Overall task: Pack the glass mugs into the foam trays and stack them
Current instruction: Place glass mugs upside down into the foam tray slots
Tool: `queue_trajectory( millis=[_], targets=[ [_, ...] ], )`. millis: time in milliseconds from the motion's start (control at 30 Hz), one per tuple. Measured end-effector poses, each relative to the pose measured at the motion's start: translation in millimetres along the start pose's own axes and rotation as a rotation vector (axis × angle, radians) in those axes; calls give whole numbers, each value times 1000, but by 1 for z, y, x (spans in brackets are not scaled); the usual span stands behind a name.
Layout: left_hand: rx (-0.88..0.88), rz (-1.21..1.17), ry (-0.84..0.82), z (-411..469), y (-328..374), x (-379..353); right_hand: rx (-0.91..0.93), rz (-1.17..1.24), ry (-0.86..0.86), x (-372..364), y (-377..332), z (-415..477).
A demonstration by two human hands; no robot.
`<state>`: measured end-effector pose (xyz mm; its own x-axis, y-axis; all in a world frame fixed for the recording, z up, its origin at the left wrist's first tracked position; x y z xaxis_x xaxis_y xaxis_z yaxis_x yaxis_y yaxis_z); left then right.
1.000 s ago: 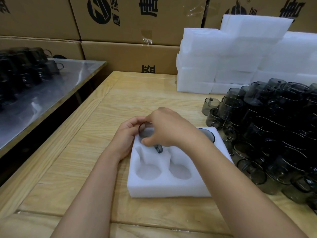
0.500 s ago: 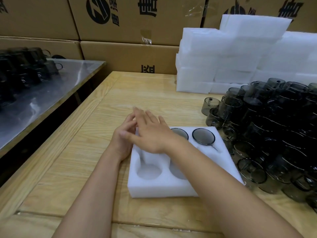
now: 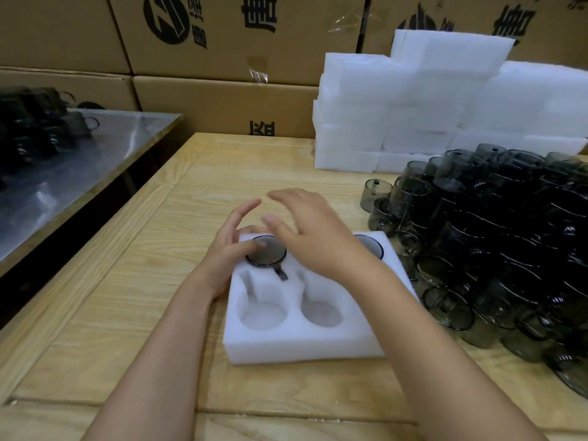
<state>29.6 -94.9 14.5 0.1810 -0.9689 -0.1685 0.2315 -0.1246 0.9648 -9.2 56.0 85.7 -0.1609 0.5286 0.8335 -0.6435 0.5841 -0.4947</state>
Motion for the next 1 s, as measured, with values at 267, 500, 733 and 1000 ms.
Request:
queue_trajectory(
  millis=[267,500,733,1000],
  targets=[
    [-48,58,210,4,6,7,-358,-384,218,66,73,-41],
    [-23,141,276,3,10,21,-497,-551,-17,50,88,-50],
    [-1,185,302,6,11,27,-522,-663,48,35,90,-53],
    [-27,241,321,5,13,28,-392,-196,364,39,95,-59]
  ],
)
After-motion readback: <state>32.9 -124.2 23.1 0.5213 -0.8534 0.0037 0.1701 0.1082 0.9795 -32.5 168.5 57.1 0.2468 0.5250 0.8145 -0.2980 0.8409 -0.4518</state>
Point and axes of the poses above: each hand's wrist, its own z-axis towards the middle knuckle, its own x-axis out of the back of the hand, y = z × x, the point moved 1 cm from there along z, towards the middle knuckle, and after that the axes turned 6 degrees about -x, right-handed, at the moved point
